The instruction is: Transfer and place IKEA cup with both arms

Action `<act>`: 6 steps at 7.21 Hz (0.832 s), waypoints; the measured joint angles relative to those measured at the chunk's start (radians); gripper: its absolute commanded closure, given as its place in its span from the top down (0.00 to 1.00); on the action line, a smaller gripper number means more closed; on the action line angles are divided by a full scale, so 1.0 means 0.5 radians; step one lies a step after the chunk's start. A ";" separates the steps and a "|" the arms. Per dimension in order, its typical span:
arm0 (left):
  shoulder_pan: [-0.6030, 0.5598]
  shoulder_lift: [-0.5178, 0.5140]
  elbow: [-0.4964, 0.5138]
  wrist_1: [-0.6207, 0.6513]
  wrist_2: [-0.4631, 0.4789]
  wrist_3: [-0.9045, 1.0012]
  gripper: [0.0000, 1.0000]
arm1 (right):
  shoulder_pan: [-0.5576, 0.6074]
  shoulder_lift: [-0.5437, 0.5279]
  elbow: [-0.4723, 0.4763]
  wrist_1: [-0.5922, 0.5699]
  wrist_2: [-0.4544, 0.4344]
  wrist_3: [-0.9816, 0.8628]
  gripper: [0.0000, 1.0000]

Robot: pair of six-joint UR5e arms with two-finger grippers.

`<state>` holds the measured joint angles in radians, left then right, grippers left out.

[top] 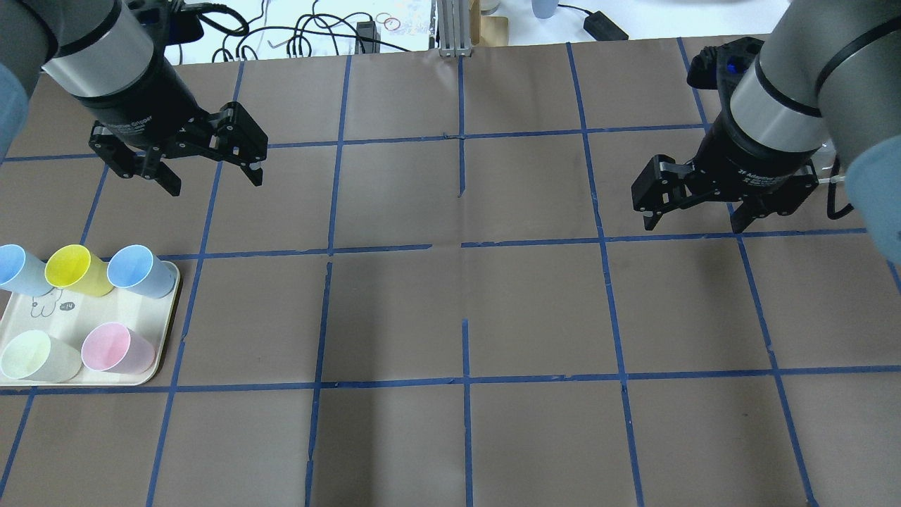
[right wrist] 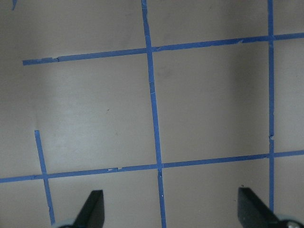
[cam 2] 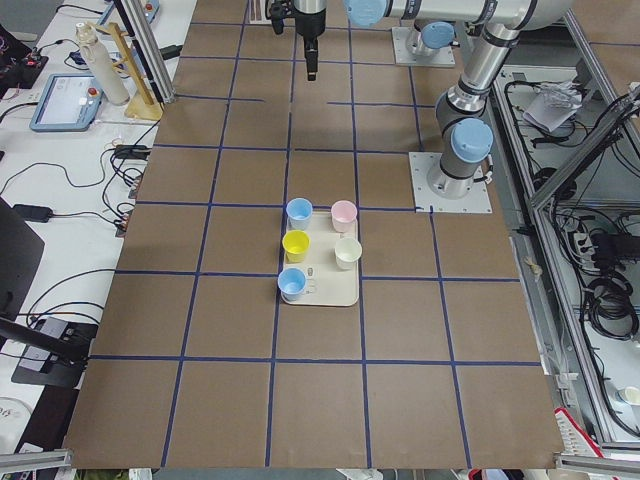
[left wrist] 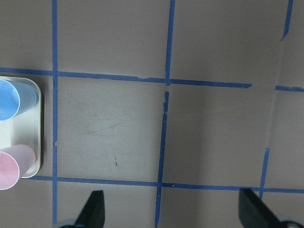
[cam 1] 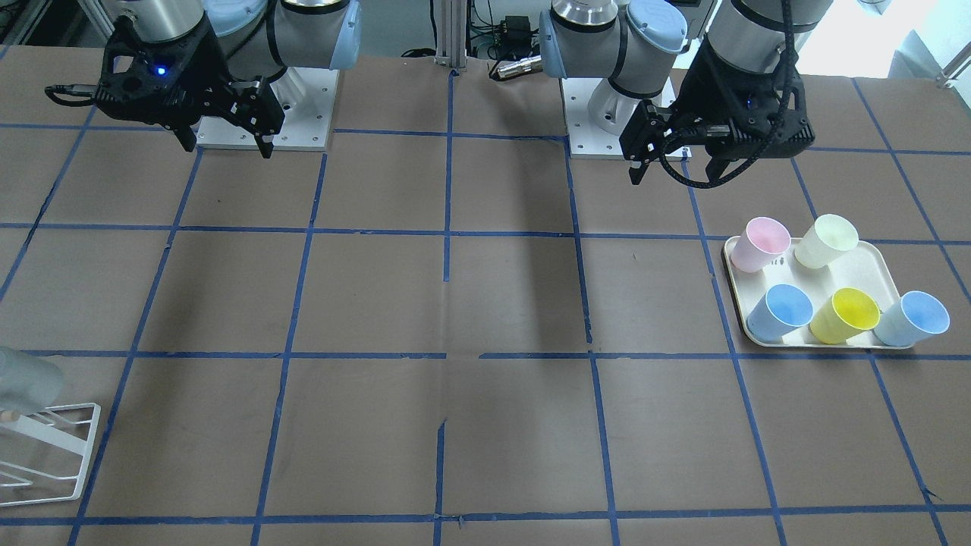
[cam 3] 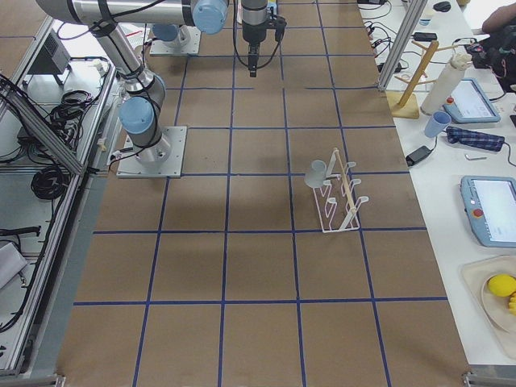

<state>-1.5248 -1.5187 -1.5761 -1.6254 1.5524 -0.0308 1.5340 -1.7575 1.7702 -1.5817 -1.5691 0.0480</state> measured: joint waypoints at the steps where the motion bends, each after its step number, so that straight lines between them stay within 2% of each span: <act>1: 0.000 0.000 0.000 -0.001 -0.001 0.000 1.00 | 0.000 0.004 0.001 0.000 -0.004 -0.001 1.00; 4: 0.000 0.001 -0.006 -0.001 -0.003 0.000 1.00 | -0.020 0.052 0.001 -0.009 -0.012 -0.003 1.00; 6: 0.000 0.001 -0.007 -0.001 -0.005 0.000 1.00 | -0.192 0.113 -0.003 -0.089 -0.003 -0.141 1.00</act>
<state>-1.5248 -1.5183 -1.5794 -1.6257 1.5499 -0.0307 1.4380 -1.7011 1.7687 -1.6263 -1.5708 -0.0226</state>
